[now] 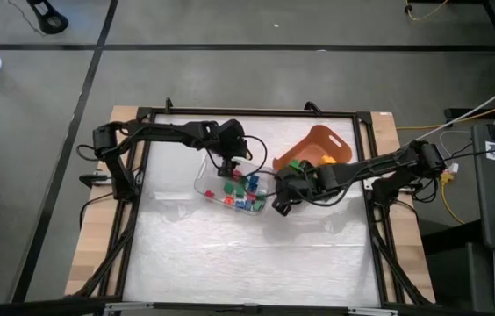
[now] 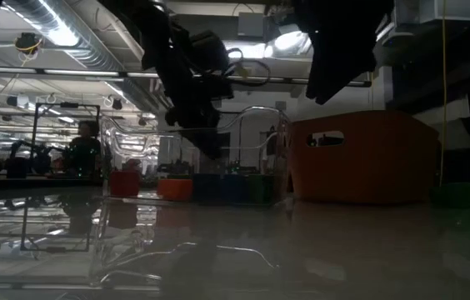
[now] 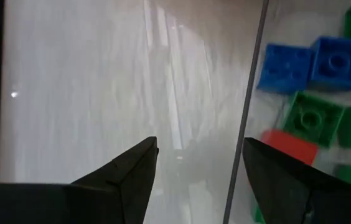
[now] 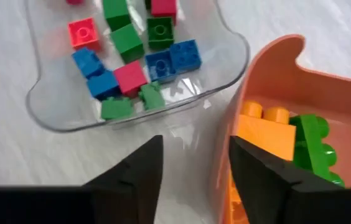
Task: Sort blocks by size
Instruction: Adjust the bins
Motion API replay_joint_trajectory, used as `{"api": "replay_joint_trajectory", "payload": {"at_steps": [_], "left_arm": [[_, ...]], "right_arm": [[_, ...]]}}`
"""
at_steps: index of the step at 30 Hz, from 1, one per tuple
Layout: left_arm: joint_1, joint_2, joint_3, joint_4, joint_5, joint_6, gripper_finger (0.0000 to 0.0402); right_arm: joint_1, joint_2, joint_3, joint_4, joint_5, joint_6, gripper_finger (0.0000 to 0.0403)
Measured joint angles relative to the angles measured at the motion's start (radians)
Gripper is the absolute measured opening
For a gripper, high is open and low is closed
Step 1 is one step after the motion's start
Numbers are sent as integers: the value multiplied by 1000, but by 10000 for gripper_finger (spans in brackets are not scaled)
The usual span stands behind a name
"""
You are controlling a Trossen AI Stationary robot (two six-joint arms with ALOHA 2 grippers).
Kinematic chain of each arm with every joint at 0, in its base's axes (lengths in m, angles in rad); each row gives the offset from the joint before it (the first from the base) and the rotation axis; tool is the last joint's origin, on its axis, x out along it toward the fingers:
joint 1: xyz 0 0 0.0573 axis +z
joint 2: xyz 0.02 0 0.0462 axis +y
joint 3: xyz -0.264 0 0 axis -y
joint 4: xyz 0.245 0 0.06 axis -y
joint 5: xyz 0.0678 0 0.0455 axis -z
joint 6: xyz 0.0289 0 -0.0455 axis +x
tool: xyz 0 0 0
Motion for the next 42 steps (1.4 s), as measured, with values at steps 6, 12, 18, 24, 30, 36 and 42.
{"api": "replay_joint_trajectory", "payload": {"at_steps": [6, 12, 18, 24, 30, 36, 42], "left_arm": [[11, 0, 0, -60, 0, -3, 224], [28, 0, -1, -107, 0, -10, 166], [49, 0, -1, -176, 1, -20, 77], [63, 0, 0, -256, 5, -68, 8], [66, 0, 2, -290, 1, -91, 9], [64, -1, 2, -324, 0, -95, 5], [64, -2, 2, -350, 1, -95, 3]], "right_arm": [[-35, 9, 0, -9, 0, -2, 204], [-67, 36, -1, -58, -1, -2, 194], [-87, 47, 0, -61, -44, -3, 185], [-105, 78, -1, -53, -110, -52, 164], [-103, 88, -1, -54, -174, -153, 96], [-102, 88, -1, -68, -262, -247, 10], [-102, 88, -1, -68, -325, -373, 26]]}}
